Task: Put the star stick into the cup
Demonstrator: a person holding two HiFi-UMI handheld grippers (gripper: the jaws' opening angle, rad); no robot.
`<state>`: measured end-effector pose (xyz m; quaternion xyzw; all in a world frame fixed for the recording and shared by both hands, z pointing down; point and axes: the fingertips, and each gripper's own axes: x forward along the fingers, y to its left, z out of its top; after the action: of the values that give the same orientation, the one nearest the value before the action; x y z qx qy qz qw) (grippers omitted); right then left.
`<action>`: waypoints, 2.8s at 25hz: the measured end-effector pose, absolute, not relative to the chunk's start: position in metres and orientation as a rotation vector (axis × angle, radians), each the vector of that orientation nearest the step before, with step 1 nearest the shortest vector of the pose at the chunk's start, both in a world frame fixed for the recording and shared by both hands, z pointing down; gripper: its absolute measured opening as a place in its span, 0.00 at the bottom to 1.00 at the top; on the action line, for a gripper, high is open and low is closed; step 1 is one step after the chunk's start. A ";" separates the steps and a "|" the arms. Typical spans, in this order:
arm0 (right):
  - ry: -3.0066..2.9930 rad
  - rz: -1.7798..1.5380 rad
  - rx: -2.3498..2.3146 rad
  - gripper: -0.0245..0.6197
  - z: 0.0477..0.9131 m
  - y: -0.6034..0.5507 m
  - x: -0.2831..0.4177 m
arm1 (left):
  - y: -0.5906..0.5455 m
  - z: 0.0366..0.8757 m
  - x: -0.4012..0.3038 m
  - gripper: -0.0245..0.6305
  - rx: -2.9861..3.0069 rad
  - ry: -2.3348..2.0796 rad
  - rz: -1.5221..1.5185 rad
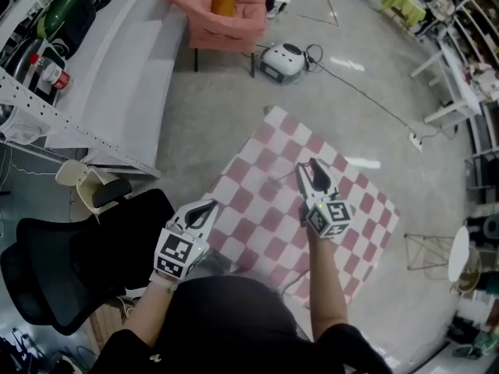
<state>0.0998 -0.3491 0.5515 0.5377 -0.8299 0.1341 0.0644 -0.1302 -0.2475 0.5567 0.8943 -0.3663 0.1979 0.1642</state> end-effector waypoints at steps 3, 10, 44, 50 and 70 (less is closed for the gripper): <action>-2.496 0.454 1.603 0.31 0.571 -0.353 0.098 | -0.253 0.563 -0.132 0.10 2.538 -1.038 0.578; -2.476 0.533 1.571 0.31 0.599 -0.354 0.097 | -0.255 0.572 -0.126 0.10 2.520 -1.023 0.599; -2.560 0.520 1.681 0.18 0.514 -0.270 0.126 | -0.241 0.527 -0.058 0.10 2.675 -0.887 0.507; -2.550 0.455 1.717 0.09 0.477 -0.222 0.137 | -0.231 0.515 -0.020 0.10 2.747 -0.761 0.479; -2.411 0.368 2.008 0.09 0.455 -0.108 0.198 | -0.177 0.476 0.083 0.10 2.912 -0.427 0.382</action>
<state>0.1976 -0.1078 0.4548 0.6355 -0.7632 0.1165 -0.0087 0.0834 -0.1770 0.4764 0.9775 -0.1434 0.1281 0.0865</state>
